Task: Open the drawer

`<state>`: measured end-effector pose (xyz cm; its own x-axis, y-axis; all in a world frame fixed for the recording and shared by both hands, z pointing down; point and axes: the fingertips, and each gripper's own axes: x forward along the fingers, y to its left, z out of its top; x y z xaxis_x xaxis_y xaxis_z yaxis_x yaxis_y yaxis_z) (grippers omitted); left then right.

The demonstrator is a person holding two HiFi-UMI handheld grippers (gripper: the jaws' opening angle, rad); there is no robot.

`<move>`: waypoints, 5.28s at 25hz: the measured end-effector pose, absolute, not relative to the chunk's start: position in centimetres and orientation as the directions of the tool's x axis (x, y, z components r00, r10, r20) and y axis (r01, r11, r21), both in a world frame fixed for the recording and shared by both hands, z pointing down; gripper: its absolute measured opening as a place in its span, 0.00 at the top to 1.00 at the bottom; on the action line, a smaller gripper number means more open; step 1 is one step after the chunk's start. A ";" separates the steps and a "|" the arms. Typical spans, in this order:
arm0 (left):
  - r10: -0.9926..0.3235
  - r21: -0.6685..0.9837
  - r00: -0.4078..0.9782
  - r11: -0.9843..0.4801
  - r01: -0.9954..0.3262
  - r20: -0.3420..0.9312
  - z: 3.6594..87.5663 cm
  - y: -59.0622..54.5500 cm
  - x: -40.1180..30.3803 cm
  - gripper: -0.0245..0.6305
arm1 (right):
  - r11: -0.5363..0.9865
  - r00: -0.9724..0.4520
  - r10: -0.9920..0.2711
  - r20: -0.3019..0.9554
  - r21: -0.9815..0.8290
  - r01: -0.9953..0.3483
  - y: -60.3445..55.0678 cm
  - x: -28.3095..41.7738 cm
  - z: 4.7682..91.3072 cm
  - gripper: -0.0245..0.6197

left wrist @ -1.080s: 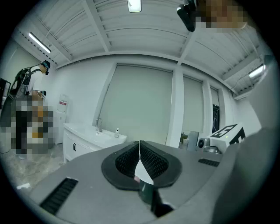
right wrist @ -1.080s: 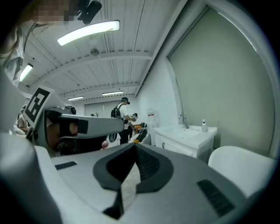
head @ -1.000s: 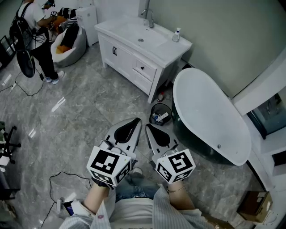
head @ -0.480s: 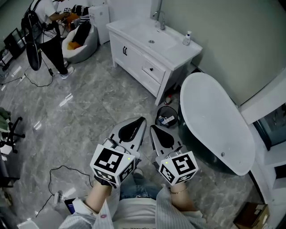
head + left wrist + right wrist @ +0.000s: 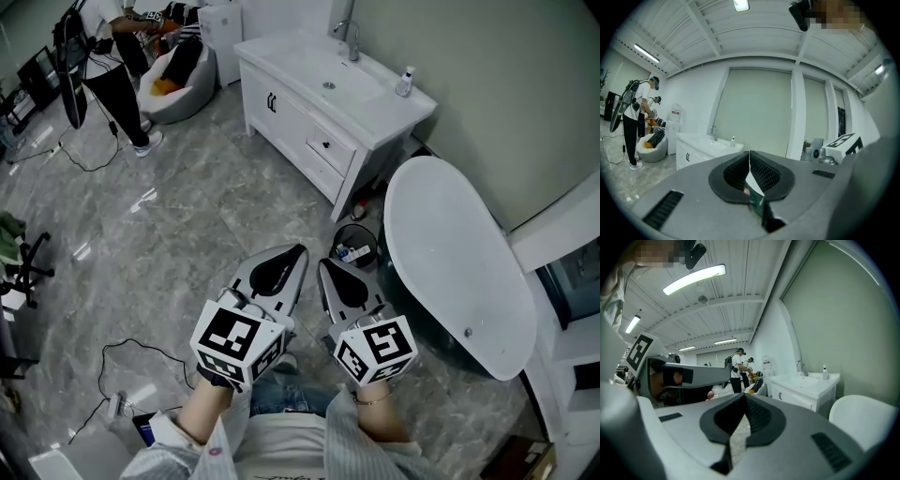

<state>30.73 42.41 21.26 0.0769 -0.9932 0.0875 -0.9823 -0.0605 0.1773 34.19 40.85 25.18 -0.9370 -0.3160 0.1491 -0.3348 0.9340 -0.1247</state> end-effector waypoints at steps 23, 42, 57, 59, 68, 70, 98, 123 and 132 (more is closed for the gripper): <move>-0.984 0.185 0.139 -0.117 -0.976 0.112 21.6 27.0 7.9 0.93 | 0.889 -0.880 -0.408 0.245 -0.111 -0.443 25.5 13.7 27.0 0.95; -0.967 0.231 0.184 -0.142 -0.963 0.174 25.7 20.5 -2.7 0.93 | 0.838 -0.820 -0.465 0.334 -0.132 -0.529 17.8 5.1 31.2 0.95; -0.970 0.217 0.188 -0.152 -0.964 0.155 24.3 4.6 -8.5 0.93 | 0.861 -0.827 -0.424 0.368 -0.120 -0.494 3.6 -1.6 31.7 0.95; -0.968 0.213 0.199 -0.165 -0.963 0.151 23.8 2.1 -8.6 0.93 | 0.859 -0.825 -0.428 0.368 -0.119 -0.499 1.4 -1.9 31.4 0.95; -0.958 0.195 0.256 -0.229 -0.954 0.128 22.1 -7.3 -8.3 0.93 | 0.825 -0.802 -0.487 0.346 -0.117 -0.552 -7.9 -1.5 30.0 0.95; -0.951 0.194 0.280 -0.253 -0.948 0.129 22.1 -8.8 -7.6 0.93 | 0.813 -0.790 -0.505 0.348 -0.115 -0.570 -9.1 -0.9 29.9 0.95; -0.767 0.238 0.609 -0.565 -0.790 0.201 24.7 -15.9 -5.9 0.93 | 0.519 -0.539 -0.730 0.420 -0.173 -0.837 -14.1 0.8 32.7 0.95; -0.751 0.343 0.592 -0.496 -0.798 0.293 40.5 -16.7 -6.9 0.93 | 0.383 -0.458 -0.720 0.521 -0.253 -0.889 -14.7 0.5 46.9 0.95; -0.744 0.352 0.572 -0.462 -0.814 0.346 47.4 -16.5 -6.9 0.93 | 0.297 -0.385 -0.733 0.561 -0.244 -0.923 -15.7 2.7 53.8 0.95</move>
